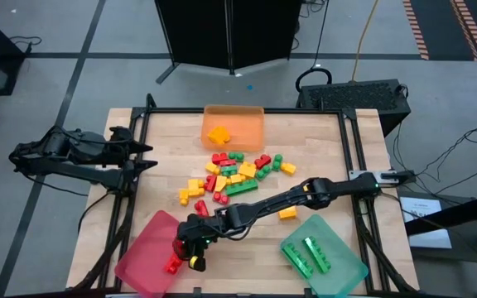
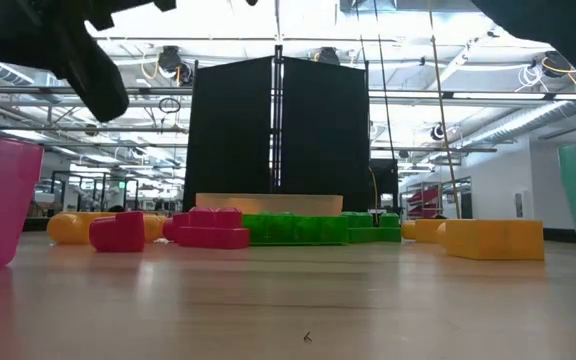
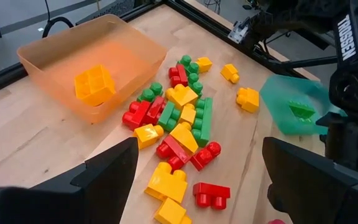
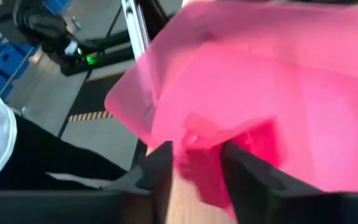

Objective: Sort blocks
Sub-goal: Put the red 2 stud game piece into the pink bin

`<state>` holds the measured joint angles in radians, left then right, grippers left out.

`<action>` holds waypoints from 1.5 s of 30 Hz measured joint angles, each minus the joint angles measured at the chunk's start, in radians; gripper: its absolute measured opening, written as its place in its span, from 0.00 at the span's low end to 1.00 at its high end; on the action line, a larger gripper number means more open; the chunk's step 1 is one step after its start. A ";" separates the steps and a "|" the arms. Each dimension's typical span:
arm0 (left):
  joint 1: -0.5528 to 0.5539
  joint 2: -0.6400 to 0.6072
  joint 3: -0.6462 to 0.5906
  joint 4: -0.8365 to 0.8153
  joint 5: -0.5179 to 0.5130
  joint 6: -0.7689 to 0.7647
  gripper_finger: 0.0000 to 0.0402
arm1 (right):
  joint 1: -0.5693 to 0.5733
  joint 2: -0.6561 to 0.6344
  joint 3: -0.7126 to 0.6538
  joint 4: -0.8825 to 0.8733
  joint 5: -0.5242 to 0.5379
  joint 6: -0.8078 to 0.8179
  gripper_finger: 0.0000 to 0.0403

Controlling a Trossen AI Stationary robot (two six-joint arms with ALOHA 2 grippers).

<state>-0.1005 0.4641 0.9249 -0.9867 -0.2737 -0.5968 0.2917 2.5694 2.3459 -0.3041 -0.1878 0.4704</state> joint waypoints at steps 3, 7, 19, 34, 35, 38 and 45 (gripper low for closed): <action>0.000 0.000 0.000 0.000 0.000 0.000 0.86 | -0.003 -0.001 0.000 0.010 0.004 0.038 0.46; 0.000 0.000 0.000 0.000 0.000 0.000 0.86 | -0.016 -0.023 -0.001 -0.009 0.017 0.033 0.54; 0.000 0.000 0.000 -0.003 0.000 0.000 0.86 | -0.102 -0.222 0.000 -0.658 0.288 -0.090 0.56; 0.000 0.000 0.000 -0.003 0.000 0.027 0.86 | -0.172 -0.057 -0.001 -0.773 0.291 -0.102 0.56; 0.000 0.000 0.000 -0.003 0.000 0.027 0.86 | -0.177 -0.046 -0.001 -0.776 0.296 -0.095 0.56; 0.000 0.000 0.000 -0.004 0.000 0.027 0.86 | -0.191 -0.034 0.001 -0.770 0.270 -0.090 0.56; 0.000 0.000 0.000 -0.006 0.000 0.028 0.86 | -0.203 0.017 0.000 -0.788 0.260 -0.047 0.52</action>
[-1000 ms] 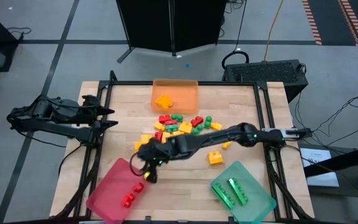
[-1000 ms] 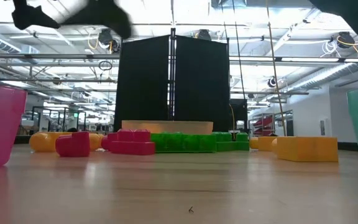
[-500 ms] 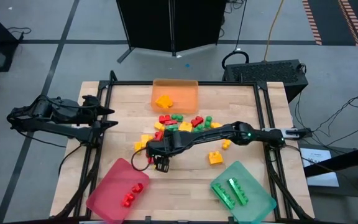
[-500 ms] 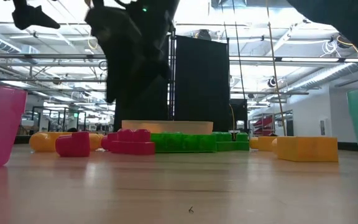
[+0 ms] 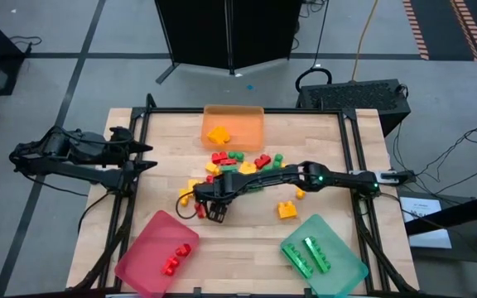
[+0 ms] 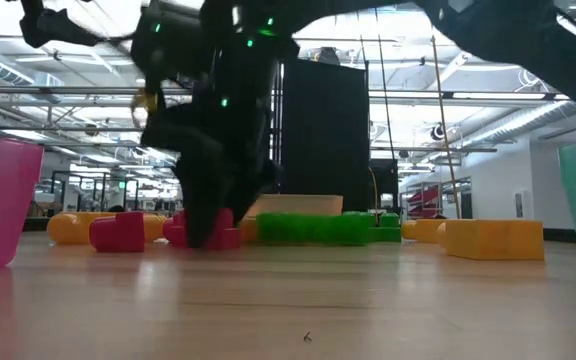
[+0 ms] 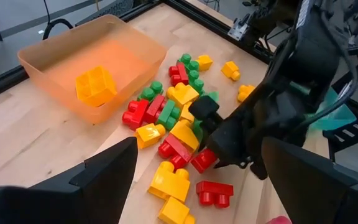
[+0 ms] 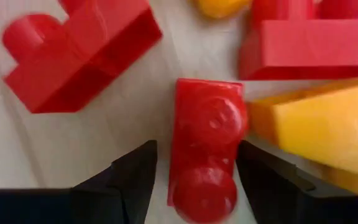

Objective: Sort blocks
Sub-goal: Put the red 2 stud game piece into the pink bin

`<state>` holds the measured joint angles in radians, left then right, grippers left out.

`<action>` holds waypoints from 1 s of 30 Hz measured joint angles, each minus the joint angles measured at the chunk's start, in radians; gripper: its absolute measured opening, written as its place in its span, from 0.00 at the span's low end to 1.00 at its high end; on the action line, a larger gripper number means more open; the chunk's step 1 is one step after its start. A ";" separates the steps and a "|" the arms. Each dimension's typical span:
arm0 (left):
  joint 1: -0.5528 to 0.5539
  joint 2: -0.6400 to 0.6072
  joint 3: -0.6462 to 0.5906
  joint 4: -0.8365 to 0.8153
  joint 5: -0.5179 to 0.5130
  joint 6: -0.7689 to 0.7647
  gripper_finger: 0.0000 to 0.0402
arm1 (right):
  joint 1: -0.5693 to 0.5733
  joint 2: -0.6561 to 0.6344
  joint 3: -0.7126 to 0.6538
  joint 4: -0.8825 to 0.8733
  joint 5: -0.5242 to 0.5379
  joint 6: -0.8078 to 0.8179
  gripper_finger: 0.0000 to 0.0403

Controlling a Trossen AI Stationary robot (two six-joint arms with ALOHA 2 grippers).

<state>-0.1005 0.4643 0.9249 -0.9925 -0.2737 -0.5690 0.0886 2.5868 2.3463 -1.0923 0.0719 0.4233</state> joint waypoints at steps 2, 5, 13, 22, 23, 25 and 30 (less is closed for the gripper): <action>0.000 0.000 0.000 -0.002 0.000 0.000 0.86 | 0.000 0.001 0.000 -0.011 -0.001 0.002 0.50; 0.000 0.000 0.000 -0.005 0.000 0.000 0.86 | -0.001 0.006 -0.001 -0.007 0.005 0.002 0.46; 0.000 0.000 0.000 -0.014 0.000 0.006 0.86 | 0.003 0.006 0.000 -0.014 0.004 0.052 0.28; 0.000 0.000 0.000 -0.016 0.000 0.005 0.86 | 0.048 -0.092 0.010 0.073 0.002 0.062 0.28; 0.000 0.000 0.000 -0.016 0.000 0.005 0.86 | 0.056 -0.106 0.010 0.099 0.004 0.062 0.28; 0.000 0.000 0.000 -0.016 0.000 0.005 0.86 | 0.070 -0.122 0.010 0.168 0.005 0.057 0.28; 0.000 0.000 0.000 -0.016 0.000 0.005 0.86 | 0.120 -0.138 0.009 0.513 -0.098 -0.060 0.28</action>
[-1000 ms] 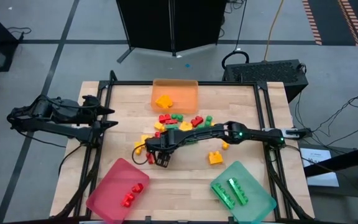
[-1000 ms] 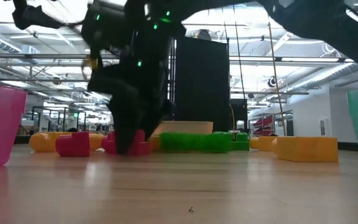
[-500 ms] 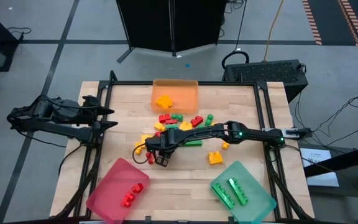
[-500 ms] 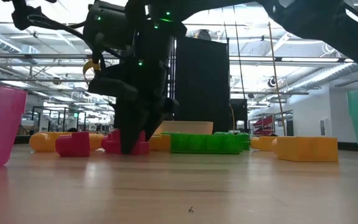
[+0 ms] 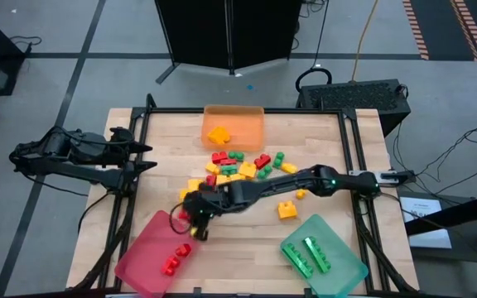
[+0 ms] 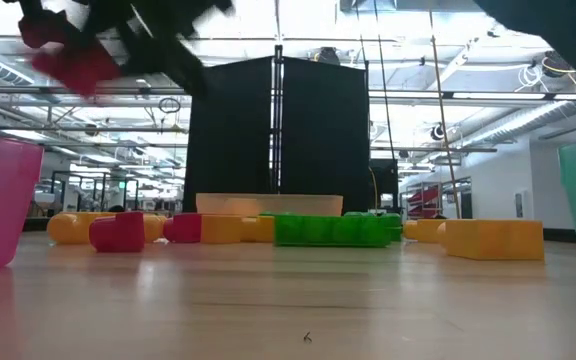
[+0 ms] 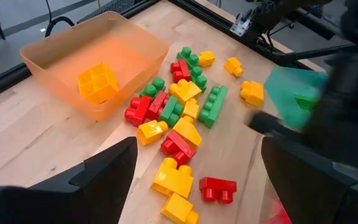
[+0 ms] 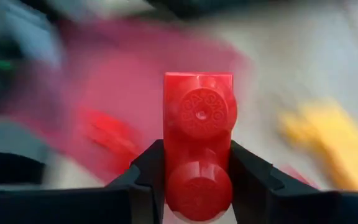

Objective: Sort blocks
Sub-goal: Put the red 2 stud game piece into the pink bin

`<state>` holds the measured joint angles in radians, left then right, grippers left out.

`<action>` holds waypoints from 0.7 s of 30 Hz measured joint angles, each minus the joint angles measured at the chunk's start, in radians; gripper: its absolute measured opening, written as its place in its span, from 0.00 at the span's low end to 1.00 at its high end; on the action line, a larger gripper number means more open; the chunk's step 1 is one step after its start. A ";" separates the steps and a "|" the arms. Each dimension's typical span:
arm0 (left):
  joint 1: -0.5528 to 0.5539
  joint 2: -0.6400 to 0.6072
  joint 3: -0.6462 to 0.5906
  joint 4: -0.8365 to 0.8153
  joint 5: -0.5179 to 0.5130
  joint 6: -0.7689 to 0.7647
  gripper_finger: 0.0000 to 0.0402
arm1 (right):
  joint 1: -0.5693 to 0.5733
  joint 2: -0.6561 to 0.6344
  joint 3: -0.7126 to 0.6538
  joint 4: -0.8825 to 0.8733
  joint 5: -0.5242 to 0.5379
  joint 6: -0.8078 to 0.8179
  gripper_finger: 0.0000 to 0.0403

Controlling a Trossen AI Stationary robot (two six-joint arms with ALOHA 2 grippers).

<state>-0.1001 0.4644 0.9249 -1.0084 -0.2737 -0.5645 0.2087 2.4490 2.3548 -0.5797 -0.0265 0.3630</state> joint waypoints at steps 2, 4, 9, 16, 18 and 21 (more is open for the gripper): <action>0.000 0.000 0.000 0.000 0.000 -0.005 0.86 | 0.020 0.004 0.003 0.116 -0.030 -0.014 0.28; 0.000 0.000 0.000 0.000 0.000 -0.005 0.86 | 0.035 0.016 0.003 0.173 -0.032 -0.024 0.28; 0.000 0.000 0.000 0.000 -0.006 -0.005 0.86 | 0.049 0.061 -0.001 0.221 -0.032 -0.059 0.28; 0.000 0.000 0.000 0.000 -0.010 -0.006 0.86 | 0.049 0.108 -0.001 0.237 -0.032 -0.034 0.28; 0.000 0.000 0.000 0.000 -0.013 -0.007 0.86 | 0.049 0.117 -0.001 0.245 -0.033 -0.044 0.28; 0.000 0.000 0.000 0.000 -0.015 -0.007 0.86 | 0.048 0.118 0.001 0.263 -0.055 -0.046 0.35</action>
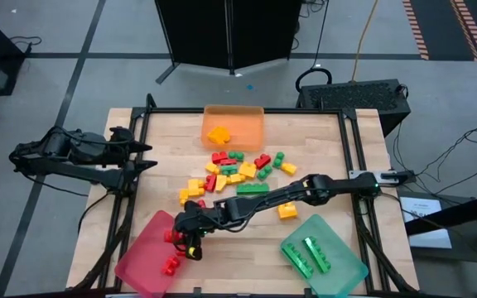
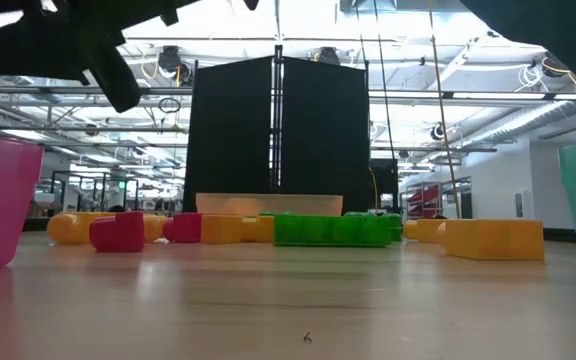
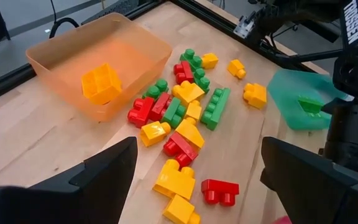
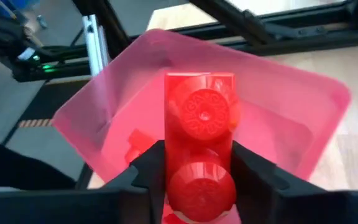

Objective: Sort blocks
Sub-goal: Put the red 2 stud game piece into the pink bin

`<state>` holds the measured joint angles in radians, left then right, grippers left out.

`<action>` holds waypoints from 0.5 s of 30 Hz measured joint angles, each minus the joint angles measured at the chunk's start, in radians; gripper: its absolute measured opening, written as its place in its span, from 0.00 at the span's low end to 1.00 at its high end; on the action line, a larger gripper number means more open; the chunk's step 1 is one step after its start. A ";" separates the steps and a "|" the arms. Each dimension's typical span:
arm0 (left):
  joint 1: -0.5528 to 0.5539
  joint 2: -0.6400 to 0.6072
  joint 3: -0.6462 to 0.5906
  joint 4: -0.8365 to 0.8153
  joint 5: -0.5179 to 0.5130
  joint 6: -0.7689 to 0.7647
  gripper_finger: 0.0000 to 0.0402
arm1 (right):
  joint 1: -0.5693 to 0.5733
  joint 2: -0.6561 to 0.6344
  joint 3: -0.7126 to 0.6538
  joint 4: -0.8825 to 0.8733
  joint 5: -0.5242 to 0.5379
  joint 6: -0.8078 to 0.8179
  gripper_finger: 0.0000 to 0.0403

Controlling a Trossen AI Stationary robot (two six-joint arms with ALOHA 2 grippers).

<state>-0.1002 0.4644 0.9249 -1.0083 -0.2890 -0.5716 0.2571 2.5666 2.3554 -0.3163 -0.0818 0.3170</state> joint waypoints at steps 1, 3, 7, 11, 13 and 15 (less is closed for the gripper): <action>0.000 0.000 0.000 0.001 0.000 -0.001 0.86 | 0.000 0.004 0.000 0.001 0.000 0.003 0.40; 0.000 0.000 0.000 0.001 0.000 -0.013 0.86 | 0.000 0.014 0.000 0.001 -0.002 0.009 0.50; 0.000 0.000 0.000 0.000 -0.001 -0.025 0.86 | 0.005 0.018 0.000 -0.002 -0.031 -0.003 0.59; 0.000 0.000 0.000 0.001 -0.001 -0.025 0.86 | 0.005 0.014 0.001 0.000 -0.032 -0.006 0.59; 0.000 0.000 0.000 0.000 -0.001 -0.025 0.86 | 0.001 0.006 0.000 -0.010 -0.032 0.008 0.58; 0.000 0.000 0.000 0.000 -0.001 -0.025 0.86 | -0.011 -0.016 0.000 -0.023 -0.015 0.004 0.57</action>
<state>-0.1002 0.4641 0.9249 -1.0080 -0.2897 -0.5970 0.2461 2.5504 2.3550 -0.3394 -0.0971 0.3207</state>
